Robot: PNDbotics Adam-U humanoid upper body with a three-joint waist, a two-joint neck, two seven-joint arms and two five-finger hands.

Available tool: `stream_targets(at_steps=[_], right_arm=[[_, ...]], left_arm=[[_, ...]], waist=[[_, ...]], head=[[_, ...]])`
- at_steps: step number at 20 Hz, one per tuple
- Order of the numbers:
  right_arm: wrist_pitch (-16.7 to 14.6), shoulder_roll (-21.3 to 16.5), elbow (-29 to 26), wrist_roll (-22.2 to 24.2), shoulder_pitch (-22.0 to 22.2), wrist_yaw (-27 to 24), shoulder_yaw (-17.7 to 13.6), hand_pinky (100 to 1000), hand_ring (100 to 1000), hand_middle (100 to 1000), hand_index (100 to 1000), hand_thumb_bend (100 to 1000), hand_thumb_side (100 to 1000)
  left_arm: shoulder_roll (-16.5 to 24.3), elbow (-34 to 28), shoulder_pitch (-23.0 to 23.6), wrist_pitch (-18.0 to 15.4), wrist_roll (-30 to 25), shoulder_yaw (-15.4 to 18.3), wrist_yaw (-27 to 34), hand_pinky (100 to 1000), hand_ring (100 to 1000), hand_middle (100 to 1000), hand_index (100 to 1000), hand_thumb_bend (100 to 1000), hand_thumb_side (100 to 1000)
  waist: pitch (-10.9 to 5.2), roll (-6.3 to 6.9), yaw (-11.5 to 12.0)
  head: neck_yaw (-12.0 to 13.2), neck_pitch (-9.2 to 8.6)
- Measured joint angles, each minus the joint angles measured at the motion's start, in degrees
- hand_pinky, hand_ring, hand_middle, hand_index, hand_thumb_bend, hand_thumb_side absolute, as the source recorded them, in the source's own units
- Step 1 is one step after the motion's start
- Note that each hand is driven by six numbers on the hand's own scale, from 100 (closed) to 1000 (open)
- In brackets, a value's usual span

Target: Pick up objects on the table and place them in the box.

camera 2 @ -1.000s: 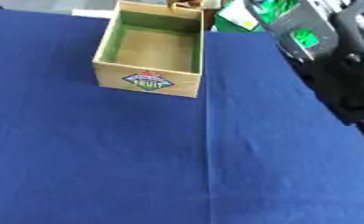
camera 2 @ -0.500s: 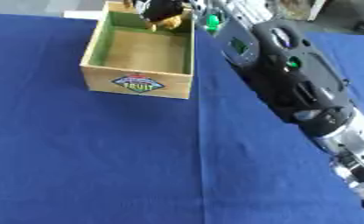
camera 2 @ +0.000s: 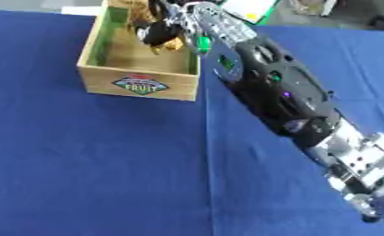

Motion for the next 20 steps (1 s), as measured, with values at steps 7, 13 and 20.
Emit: stream_targets(at_steps=[7,13,20], right_arm=[[-3.6,2.8,6.2,3.5,-2.0,3.2,-0.9,707,658,678,712,100,597],[-7.3,4.1,9.8,11.7,-2.9,8.3,-3.1,757,745,803,884,192,685],[-6.6,4.4,10.0,15.2,-3.2,8.5,-6.0,774,738,792,888,368,678]], left_arm=[[-0.2,0.0,0.0,0.1,-0.4,0.0,0.0,446,457,482,669,100,529],[-0.2,0.0,0.0,0.2,-0.6,-0.2,0.1,446,457,483,669,100,528],[-0.2,0.0,0.0,0.2,-0.6,-0.3,0.3,446,457,483,669,100,529]], waist=[[0.0,-0.21,0.1],[-0.06,-0.23,0.0],[-0.6,-0.16,0.0]], head=[[-0.5,0.0],[-0.5,0.04],[-0.5,0.06]])
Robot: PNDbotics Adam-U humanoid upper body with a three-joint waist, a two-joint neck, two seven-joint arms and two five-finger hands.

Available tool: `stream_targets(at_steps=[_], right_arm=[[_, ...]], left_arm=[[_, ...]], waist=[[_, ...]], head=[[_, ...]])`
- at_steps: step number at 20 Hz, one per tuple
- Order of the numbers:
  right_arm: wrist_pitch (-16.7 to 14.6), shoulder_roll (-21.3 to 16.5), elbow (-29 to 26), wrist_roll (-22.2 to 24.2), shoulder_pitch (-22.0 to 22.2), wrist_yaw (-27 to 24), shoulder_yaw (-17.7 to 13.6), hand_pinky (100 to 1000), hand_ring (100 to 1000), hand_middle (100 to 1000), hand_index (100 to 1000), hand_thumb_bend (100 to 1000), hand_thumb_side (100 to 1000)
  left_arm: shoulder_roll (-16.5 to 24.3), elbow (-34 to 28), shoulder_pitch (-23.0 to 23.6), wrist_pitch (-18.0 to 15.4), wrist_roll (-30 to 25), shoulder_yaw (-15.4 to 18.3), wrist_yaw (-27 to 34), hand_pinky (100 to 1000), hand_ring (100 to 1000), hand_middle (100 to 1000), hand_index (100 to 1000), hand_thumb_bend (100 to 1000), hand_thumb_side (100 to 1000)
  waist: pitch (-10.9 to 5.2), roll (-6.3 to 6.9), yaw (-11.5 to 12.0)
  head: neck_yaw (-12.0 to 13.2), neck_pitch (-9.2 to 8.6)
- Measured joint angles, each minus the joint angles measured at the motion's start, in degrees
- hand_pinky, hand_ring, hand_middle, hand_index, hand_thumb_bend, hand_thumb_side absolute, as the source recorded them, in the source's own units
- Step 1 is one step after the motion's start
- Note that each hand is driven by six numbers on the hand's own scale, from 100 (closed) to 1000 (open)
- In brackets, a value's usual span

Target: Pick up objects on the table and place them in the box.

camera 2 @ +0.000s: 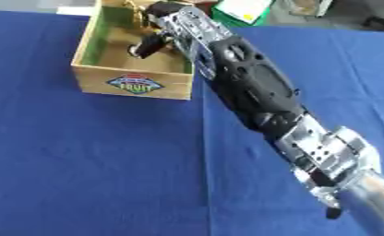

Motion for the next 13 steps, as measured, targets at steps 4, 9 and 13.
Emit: stream_targets(at_steps=[4,9,13], right_arm=[[1.8,-0.6,-5.0,-2.0,0.4,-2.7,-1.2,781,719,774,871,386,749],[5.5,-5.0,-18.7,-5.2,3.4,-8.0,-2.8,764,677,743,859,325,858],[9.8,-10.3,-31.9,-7.7,9.1,-12.1,-4.6,758,642,736,887,347,954]], left_arm=[[0.0,0.0,0.0,0.0,0.0,0.0,0.1,446,457,484,669,100,530],[0.0,0.0,0.1,0.2,0.2,0.0,0.2,446,458,485,669,100,534],[0.0,0.0,0.1,0.4,0.5,0.1,0.2,446,459,485,669,100,535]], waist=[[-0.45,0.18,-0.2],[-1.15,0.31,-1.2],[-1.5,0.49,-1.9]], head=[[0.1,0.02],[1.1,0.39],[2.2,0.56]])
